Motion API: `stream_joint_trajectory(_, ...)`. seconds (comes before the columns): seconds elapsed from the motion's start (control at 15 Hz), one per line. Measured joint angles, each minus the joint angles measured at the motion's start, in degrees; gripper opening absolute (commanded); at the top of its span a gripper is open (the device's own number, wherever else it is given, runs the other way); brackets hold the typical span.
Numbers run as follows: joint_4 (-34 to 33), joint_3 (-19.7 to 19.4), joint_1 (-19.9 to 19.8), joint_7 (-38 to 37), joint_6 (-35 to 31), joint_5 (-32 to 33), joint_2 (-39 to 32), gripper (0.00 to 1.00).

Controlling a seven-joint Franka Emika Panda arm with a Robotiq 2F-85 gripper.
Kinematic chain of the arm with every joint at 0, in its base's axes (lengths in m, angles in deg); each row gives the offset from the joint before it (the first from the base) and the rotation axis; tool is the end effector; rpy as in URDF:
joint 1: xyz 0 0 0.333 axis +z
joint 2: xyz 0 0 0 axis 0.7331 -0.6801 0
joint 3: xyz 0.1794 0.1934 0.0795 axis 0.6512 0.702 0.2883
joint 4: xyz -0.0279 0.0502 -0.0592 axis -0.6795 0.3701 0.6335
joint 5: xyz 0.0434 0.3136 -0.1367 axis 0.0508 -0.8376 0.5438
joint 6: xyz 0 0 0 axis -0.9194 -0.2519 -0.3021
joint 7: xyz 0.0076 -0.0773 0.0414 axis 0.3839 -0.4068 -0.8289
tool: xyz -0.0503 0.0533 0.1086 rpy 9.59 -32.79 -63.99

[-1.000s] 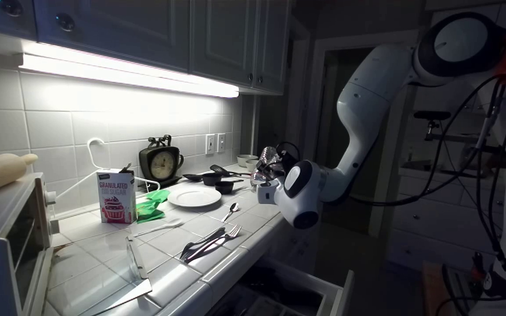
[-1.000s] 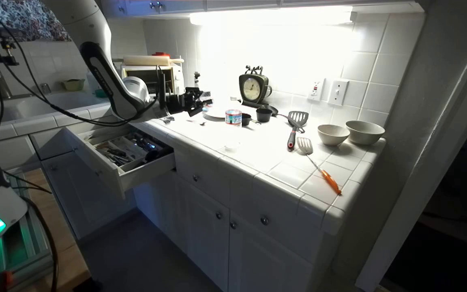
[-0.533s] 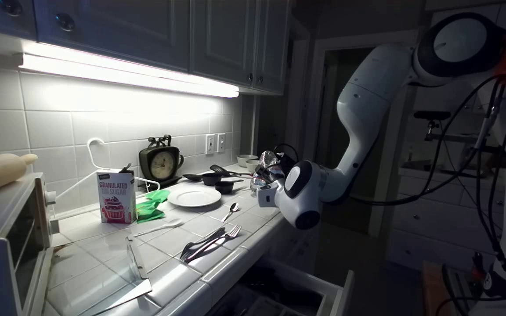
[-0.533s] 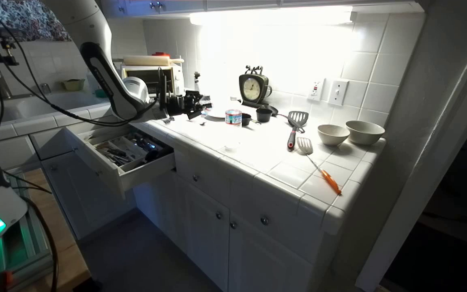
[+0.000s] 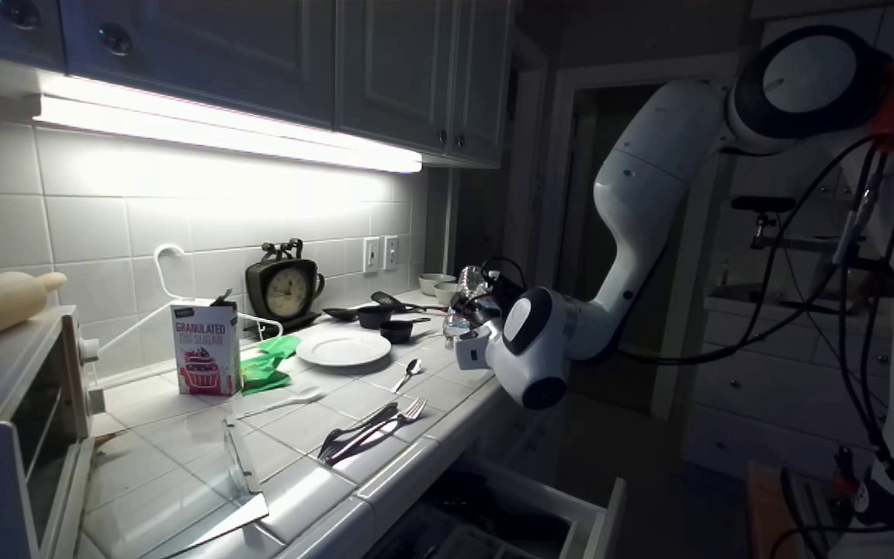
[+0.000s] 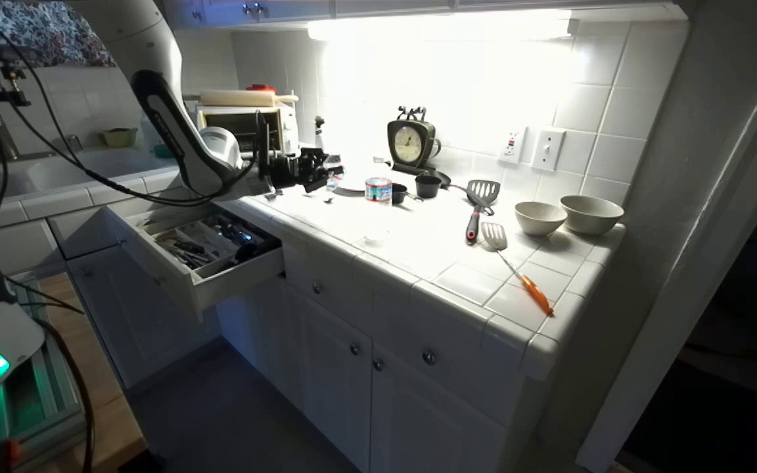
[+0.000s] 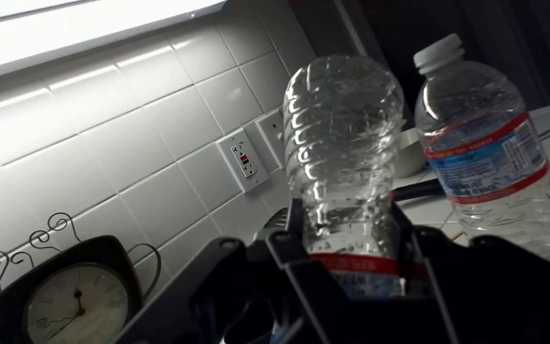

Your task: Turn the bottle on the left over so that its standing on its cap

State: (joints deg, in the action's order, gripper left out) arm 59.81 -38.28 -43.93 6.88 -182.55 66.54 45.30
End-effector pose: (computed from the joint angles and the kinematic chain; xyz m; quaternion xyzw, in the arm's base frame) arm 0.5495 -0.0206 0.2129 0.3600 0.5323 -0.0534 0.7643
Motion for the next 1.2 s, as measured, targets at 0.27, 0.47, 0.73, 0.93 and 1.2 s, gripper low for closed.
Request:
stream_joint_trajectory(0.27, 0.55, -0.06, 0.25, 0.63, 3.65, 1.81, -0.81, 0.16)
stream_joint_trajectory(0.47, 1.12, -0.10, 0.71, 0.75, 6.39, 2.51, -1.97, 0.16)
stream_joint_trajectory(0.73, 1.31, -0.12, 1.17, 0.82, 9.60, 3.70, -3.67, 0.16)
stream_joint_trajectory(0.93, 1.84, -0.31, 1.65, 0.83, 12.95, 5.09, -4.64, 0.16)
stream_joint_trajectory(1.2, 3.11, -2.05, 3.66, 0.82, 17.13, 7.19, -5.75, 0.16)
